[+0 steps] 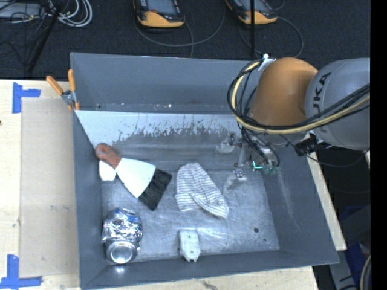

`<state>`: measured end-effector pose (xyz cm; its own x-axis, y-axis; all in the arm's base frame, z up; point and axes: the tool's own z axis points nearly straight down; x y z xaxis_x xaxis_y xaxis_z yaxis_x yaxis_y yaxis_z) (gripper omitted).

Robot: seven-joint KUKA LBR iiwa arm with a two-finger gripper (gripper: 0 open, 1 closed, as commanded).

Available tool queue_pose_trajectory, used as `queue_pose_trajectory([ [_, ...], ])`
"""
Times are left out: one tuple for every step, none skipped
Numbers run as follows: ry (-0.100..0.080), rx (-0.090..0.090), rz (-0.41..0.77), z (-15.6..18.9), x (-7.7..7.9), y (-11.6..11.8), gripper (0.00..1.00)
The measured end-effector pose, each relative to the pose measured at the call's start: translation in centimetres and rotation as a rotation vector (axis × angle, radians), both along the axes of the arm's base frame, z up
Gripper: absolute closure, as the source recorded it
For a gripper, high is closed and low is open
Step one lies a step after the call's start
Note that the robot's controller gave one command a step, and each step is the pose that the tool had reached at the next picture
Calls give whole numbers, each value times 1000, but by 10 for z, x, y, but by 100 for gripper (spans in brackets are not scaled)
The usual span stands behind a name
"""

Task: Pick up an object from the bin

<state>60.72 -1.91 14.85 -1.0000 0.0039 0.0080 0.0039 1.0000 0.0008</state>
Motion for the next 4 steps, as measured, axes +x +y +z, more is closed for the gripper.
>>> queue_pose_trajectory([
  [-7,0,0,4,2,0,0],
  [-5,0,96,-66,-4,29,100],
  [-5,0,97,-66,-4,29,100],
  [-10,0,139,57,9,33,100],
])
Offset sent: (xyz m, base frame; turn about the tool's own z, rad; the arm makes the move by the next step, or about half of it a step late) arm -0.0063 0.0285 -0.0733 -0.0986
